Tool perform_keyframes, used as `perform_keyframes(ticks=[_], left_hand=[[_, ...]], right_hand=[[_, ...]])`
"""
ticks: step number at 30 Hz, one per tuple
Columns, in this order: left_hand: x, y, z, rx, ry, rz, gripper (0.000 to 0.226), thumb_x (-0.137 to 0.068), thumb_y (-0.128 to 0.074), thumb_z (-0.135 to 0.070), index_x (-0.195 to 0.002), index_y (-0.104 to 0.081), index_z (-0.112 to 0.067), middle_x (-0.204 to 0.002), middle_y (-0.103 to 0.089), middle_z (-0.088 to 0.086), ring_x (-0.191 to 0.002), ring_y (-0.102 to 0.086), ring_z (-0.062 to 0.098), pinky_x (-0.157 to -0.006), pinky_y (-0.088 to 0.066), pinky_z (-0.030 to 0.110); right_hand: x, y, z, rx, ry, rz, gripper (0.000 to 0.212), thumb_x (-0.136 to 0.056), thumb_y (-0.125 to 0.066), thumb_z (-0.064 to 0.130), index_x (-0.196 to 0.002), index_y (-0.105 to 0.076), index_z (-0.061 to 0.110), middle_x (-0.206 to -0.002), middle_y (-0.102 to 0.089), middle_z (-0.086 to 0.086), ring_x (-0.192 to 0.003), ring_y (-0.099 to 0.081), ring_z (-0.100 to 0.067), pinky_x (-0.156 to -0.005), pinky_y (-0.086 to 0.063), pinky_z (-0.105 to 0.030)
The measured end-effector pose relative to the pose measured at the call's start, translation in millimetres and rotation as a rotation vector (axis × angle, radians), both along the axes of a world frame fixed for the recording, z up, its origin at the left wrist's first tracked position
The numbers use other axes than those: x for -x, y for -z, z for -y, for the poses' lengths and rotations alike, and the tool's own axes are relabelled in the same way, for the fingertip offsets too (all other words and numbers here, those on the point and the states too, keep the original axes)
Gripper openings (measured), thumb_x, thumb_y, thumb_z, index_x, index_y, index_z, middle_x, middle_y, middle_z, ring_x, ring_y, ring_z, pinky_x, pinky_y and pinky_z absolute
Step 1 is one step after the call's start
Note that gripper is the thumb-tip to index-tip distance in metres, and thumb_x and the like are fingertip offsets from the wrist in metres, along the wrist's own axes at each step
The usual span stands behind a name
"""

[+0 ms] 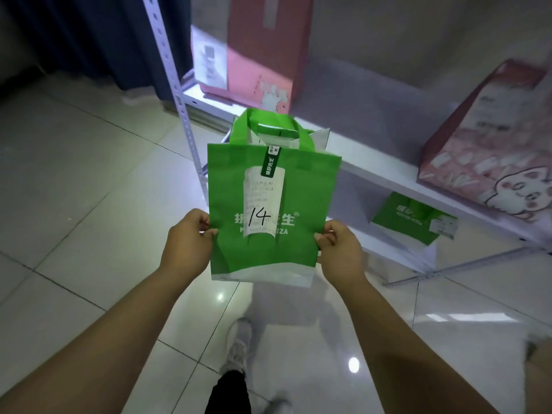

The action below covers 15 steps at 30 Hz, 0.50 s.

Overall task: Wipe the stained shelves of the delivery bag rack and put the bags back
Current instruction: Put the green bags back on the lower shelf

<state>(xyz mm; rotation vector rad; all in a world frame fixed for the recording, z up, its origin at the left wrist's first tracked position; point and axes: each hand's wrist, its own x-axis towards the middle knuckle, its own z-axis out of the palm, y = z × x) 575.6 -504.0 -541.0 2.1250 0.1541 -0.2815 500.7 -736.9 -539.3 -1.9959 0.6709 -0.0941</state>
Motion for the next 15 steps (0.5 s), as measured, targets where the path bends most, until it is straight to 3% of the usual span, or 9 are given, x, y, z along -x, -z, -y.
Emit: perform_keyframes(ticks=[4, 10, 13, 15], left_hand=[[16.6, -72.9, -15.6, 0.038, -0.044, 0.072, 0.023, -0.087, -0.055, -0.008, -0.075, -0.049, -0.026, -0.09, -0.064, 0.003, -0.086, -0.062, 0.027, -0.078, -0.054, 0.049], [21.4, -173.2, -34.4, 0.073, -0.076, 0.206, 0.022, -0.086, -0.054, -0.01, -0.074, -0.049, -0.029, -0.087, -0.065, -0.002, -0.083, -0.064, 0.024, -0.076, -0.055, 0.05], [12.8, -216.5, -44.4, 0.082, -0.077, 0.281, 0.022, -0.085, -0.054, -0.011, -0.074, -0.05, -0.03, -0.088, -0.067, -0.002, -0.083, -0.065, 0.023, -0.076, -0.055, 0.05], [2.1, -243.7, -50.3, 0.091, -0.068, 0.334, 0.024, -0.085, -0.055, -0.012, -0.074, -0.051, -0.033, -0.087, -0.068, -0.002, -0.084, -0.065, 0.023, -0.076, -0.055, 0.049]], right_hand=[[2.4, -74.5, -11.3, 0.0, -0.03, 0.092, 0.011, -0.09, -0.054, 0.005, -0.081, -0.055, 0.009, -0.078, -0.066, -0.015, -0.073, -0.061, -0.039, -0.067, -0.053, -0.043], [-1.9, -176.6, -28.9, -0.005, -0.054, 0.255, 0.013, -0.09, -0.053, 0.005, -0.082, -0.056, 0.015, -0.084, -0.067, -0.012, -0.082, -0.062, -0.038, -0.073, -0.054, -0.048], [-11.4, -219.6, -35.2, 0.024, -0.054, 0.325, 0.015, -0.091, -0.053, 0.007, -0.079, -0.054, 0.017, -0.082, -0.066, -0.009, -0.076, -0.06, -0.037, -0.068, -0.054, -0.036], [-21.1, -246.9, -40.1, 0.013, -0.065, 0.372, 0.014, -0.091, -0.052, 0.007, -0.08, -0.054, 0.015, -0.084, -0.066, -0.012, -0.081, -0.06, -0.039, -0.072, -0.055, -0.046]])
